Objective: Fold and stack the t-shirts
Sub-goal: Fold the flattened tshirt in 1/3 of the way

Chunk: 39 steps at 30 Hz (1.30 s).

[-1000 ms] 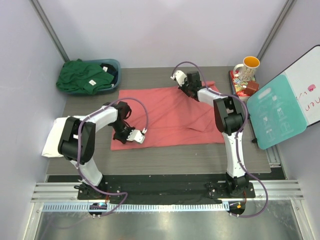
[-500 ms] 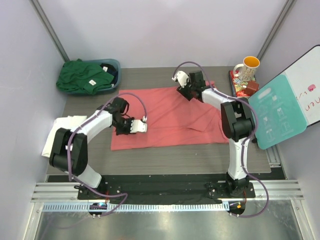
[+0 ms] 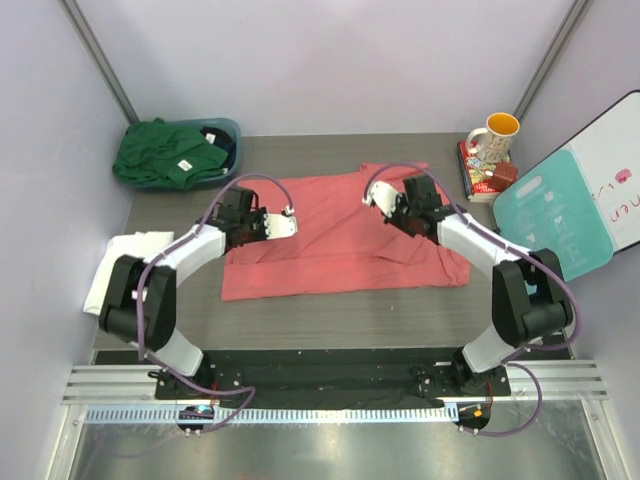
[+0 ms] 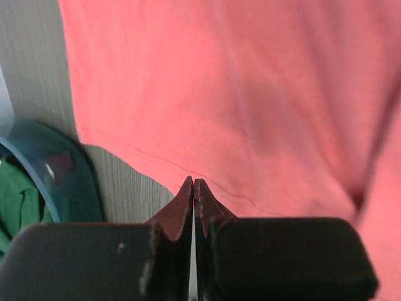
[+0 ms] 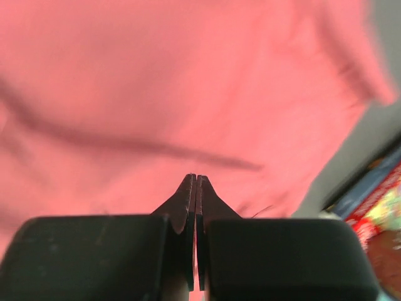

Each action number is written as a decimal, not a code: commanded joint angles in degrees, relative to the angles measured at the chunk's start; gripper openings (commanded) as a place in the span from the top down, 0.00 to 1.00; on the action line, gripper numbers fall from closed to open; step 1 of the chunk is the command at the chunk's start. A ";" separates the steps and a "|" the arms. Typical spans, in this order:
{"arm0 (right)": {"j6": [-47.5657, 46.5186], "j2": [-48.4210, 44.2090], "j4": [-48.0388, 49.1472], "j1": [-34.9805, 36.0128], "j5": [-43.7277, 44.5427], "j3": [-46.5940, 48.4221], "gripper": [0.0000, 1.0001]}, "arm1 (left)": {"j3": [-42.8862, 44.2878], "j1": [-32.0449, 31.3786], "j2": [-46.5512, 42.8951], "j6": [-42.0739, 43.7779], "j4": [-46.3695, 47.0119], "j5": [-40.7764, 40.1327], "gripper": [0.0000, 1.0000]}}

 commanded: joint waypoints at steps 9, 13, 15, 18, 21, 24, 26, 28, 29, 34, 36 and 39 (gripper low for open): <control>-6.25 -10.32 -10.63 0.00 -3.14 -12.83 0.99 | 14.67 4.55 17.48 0.85 19.20 -10.62 1.00; -8.35 -10.58 -11.60 0.17 -3.23 -15.37 0.99 | 19.52 5.43 22.57 1.47 19.73 -10.80 1.00; -8.88 -10.41 -11.87 0.09 -3.23 -16.34 0.99 | 21.27 5.52 23.81 1.82 19.82 -10.98 1.00; -9.50 -10.06 -11.87 0.09 -2.80 -16.96 0.99 | 22.07 5.52 25.92 2.17 19.73 -10.45 1.00; -10.03 -9.53 -12.04 0.09 -2.53 -17.31 0.99 | 22.16 5.52 27.42 2.52 19.03 -9.92 1.00; -10.21 -9.35 -12.22 0.09 -2.27 -17.05 0.99 | 21.64 5.52 28.03 2.17 18.41 -9.14 1.00; -10.21 -9.26 -12.22 0.09 -2.35 -16.96 0.99 | 21.37 5.52 28.12 1.91 18.15 -8.87 1.00; -10.12 -9.26 -12.48 0.09 -2.35 -16.96 0.99 | 21.11 5.52 28.30 1.82 17.62 -8.87 1.00; -10.12 -9.26 -12.48 0.17 -2.53 -16.96 0.99 | 21.28 5.52 28.56 1.73 17.01 -8.95 1.00; -10.20 -9.26 -13.27 0.09 -2.79 -17.22 0.99 | 22.42 5.52 31.28 2.17 15.69 -10.18 1.00; -10.21 -9.44 -14.06 0.09 -2.79 -17.14 0.99 | 23.65 5.52 32.25 2.26 15.33 -10.19 1.00; -10.29 -9.70 -15.29 0.09 -3.14 -16.96 0.99 | 25.59 5.52 34.53 2.35 12.96 -10.80 1.00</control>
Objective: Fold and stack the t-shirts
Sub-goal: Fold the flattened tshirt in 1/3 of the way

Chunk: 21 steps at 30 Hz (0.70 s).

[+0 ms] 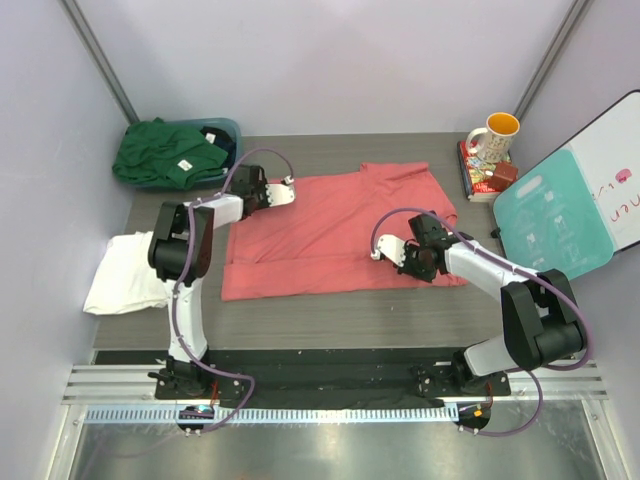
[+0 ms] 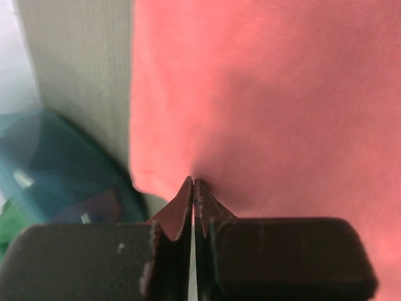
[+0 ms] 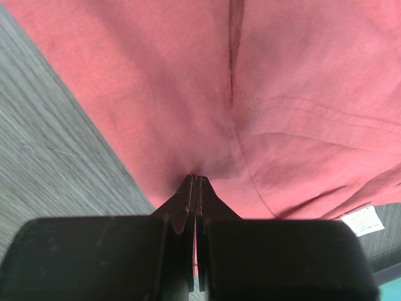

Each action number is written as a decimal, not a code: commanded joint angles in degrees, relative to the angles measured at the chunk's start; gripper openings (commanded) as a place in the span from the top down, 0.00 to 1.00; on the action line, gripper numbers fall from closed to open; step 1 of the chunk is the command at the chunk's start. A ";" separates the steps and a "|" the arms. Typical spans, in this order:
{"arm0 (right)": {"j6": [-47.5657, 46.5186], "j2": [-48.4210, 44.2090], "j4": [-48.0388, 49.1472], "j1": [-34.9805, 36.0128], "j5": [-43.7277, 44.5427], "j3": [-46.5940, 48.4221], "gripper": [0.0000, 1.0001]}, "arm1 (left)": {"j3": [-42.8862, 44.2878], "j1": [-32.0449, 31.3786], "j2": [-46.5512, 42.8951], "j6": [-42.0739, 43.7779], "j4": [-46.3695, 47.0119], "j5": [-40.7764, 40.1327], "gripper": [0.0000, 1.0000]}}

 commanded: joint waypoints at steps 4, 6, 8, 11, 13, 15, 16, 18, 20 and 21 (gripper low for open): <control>-0.48 -1.64 -3.59 0.09 -1.05 0.20 0.99 | 5.69 0.21 4.95 0.78 -3.26 -2.72 1.00; -0.48 -2.43 -4.47 0.09 -1.14 -0.42 0.99 | 7.01 0.21 6.54 0.87 -3.17 -4.56 1.00; -0.48 -3.31 -4.99 0.09 -1.40 -1.03 0.99 | 8.15 0.21 7.68 0.87 -3.17 -5.62 1.00; -0.57 -4.63 -5.61 0.09 -1.66 -2.26 0.99 | 8.59 0.21 8.30 1.30 -2.47 -8.61 1.00; -0.66 -5.59 -5.70 0.17 -1.66 -3.14 0.99 | 8.33 0.21 8.56 1.83 -1.68 -10.19 1.00; -0.57 -6.12 -5.79 0.18 -1.84 -3.67 0.99 | 7.28 0.21 7.95 2.36 -1.24 -10.63 1.00; -0.48 -6.47 -5.79 0.18 -1.84 -3.85 0.99 | 6.93 0.21 7.68 2.53 -0.98 -10.72 1.00; -0.48 -6.83 -5.79 0.26 -1.75 -4.28 0.99 | 5.87 0.21 7.16 2.71 -0.63 -11.33 1.00; -0.39 -7.44 -5.87 0.18 -1.66 -4.64 0.99 | 4.99 0.21 7.07 3.06 1.91 -12.56 1.00; -0.39 -7.53 -5.79 0.18 -1.66 -4.73 0.99 | 4.81 0.21 6.98 3.06 2.53 -12.92 1.00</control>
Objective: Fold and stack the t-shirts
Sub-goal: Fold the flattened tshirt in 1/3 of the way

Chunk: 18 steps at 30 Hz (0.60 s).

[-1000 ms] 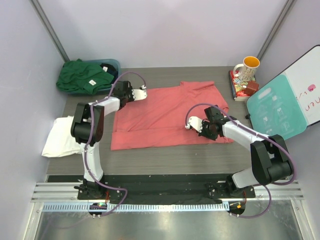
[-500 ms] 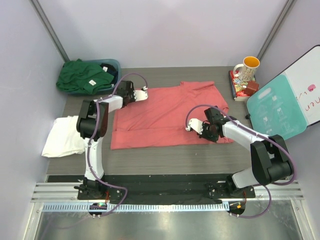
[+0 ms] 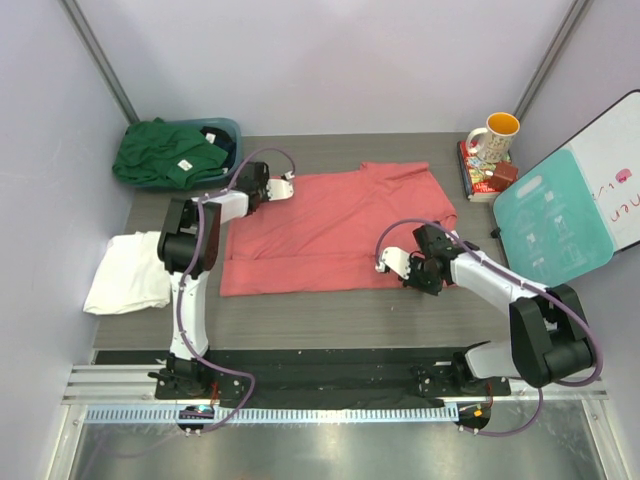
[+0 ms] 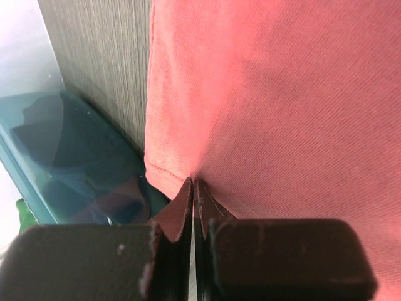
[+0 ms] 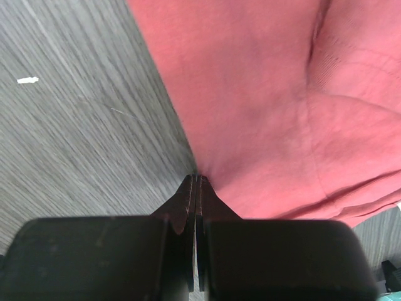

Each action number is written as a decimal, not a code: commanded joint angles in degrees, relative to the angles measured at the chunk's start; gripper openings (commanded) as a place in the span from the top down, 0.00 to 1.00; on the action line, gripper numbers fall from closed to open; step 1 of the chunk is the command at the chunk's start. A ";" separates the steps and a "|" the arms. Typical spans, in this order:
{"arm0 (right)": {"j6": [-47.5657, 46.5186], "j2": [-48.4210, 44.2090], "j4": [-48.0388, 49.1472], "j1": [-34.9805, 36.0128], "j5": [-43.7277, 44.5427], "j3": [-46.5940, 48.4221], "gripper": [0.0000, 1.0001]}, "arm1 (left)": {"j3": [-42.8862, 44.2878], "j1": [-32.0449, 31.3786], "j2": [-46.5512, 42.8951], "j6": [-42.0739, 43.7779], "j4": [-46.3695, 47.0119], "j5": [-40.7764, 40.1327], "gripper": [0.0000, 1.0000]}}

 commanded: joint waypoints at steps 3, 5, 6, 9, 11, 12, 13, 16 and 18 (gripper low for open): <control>-0.33 -3.10 -0.85 0.09 -0.18 -0.44 0.99 | -2.58 0.36 -1.53 -1.09 2.94 -2.63 1.00; -0.06 -3.53 -1.37 0.18 -0.18 0.60 0.99 | -2.58 0.36 -4.42 -2.24 2.24 -0.43 1.00; 0.02 -4.15 -1.64 0.26 -0.35 1.05 0.99 | -2.58 0.27 -5.56 -3.63 1.72 0.53 1.00; 0.11 -5.99 -1.82 0.18 -1.05 2.28 0.99 | -2.40 0.01 -11.01 -5.49 -1.27 5.19 1.00; 0.37 -6.43 -1.20 0.18 -1.58 3.07 0.99 | -2.66 -0.17 -14.17 -6.28 -3.65 8.34 1.00; 0.46 -5.91 -0.94 0.18 -1.58 3.25 0.99 | -2.58 -0.34 -14.88 -6.28 -5.04 9.06 1.00; 0.46 -5.56 -0.24 0.18 -1.32 3.42 0.99 | -2.49 -0.52 -15.33 -5.76 -5.41 9.33 1.00; 0.73 -2.93 1.95 0.18 -0.18 3.60 0.99 | -1.44 -0.87 -16.03 -5.93 -6.37 9.77 0.93; 0.64 -2.05 4.15 0.26 0.70 3.08 0.99 | -0.30 -1.22 -16.47 -7.25 -7.68 10.55 0.84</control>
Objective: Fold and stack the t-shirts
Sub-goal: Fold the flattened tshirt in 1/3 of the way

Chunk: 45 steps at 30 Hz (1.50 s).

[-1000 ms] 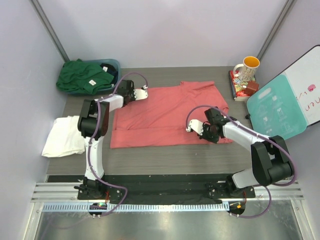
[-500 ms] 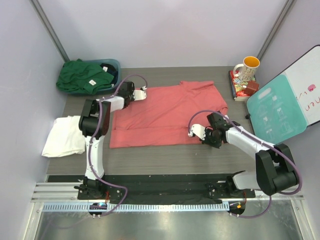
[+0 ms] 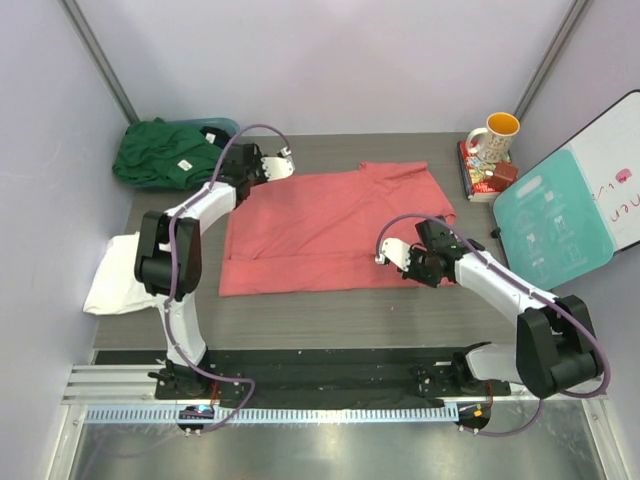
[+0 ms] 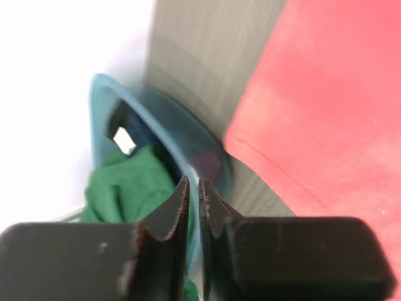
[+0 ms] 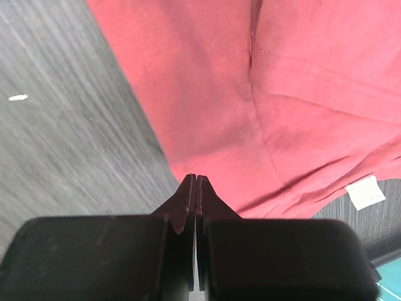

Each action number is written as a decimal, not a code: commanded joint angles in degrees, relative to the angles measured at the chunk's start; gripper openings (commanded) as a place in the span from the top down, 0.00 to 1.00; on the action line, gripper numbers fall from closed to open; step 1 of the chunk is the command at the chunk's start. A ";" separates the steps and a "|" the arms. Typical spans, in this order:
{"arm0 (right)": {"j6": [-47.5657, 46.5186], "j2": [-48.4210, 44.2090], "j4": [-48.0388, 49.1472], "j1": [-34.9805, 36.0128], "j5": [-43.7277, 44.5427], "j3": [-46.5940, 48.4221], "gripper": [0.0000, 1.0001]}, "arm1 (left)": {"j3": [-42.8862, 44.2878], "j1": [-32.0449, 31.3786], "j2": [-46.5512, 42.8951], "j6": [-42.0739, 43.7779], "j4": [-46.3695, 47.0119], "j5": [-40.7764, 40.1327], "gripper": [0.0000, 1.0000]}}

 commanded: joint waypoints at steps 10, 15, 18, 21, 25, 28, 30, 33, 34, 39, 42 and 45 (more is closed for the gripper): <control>3.37 6.83 18.19 0.15 4.42 6.31 0.53 | -3.12 -5.02 -14.09 -8.09 -13.93 9.17 0.24; 2.58 8.15 17.59 0.33 0.82 9.74 0.49 | -8.05 -5.47 -17.19 -7.91 -15.52 7.94 0.23; 1.08 9.12 15.84 1.03 -0.76 10.44 0.48 | -9.55 -5.55 -17.80 -8.09 -16.13 7.32 0.23; 0.20 9.65 15.13 1.56 -1.82 10.18 0.46 | -10.35 -5.55 -18.33 -8.26 -16.22 6.89 0.23; -0.06 11.92 14.42 2.08 -2.62 10.18 0.42 | -10.52 -5.55 -18.33 -8.18 -16.40 6.09 0.22; 0.38 13.16 14.51 2.09 -2.44 10.71 0.41 | -10.52 -5.56 -18.33 -7.65 -16.57 5.83 0.22; 0.99 14.13 14.51 2.17 -2.62 11.23 0.41 | -10.44 -5.55 -18.15 -7.56 -16.66 5.83 0.22; 1.08 15.09 15.12 2.35 -2.35 10.80 0.41 | -10.35 -5.55 -17.89 -7.56 -16.57 6.00 0.22; 1.08 15.27 15.39 2.35 -2.18 10.62 0.40 | -10.35 -5.55 -17.63 -7.56 -16.57 5.92 0.22; 0.99 16.24 17.14 2.53 -1.30 9.21 0.42 | -10.00 -5.55 -16.92 -7.56 -16.66 6.09 0.22; 0.47 16.68 17.24 2.61 -1.04 9.39 0.62 | -9.91 -5.55 -16.40 -7.39 -16.66 6.18 0.21; 0.29 17.20 17.50 2.70 -0.60 10.44 0.83 | -9.82 -5.55 -15.78 -7.30 -16.66 6.27 0.21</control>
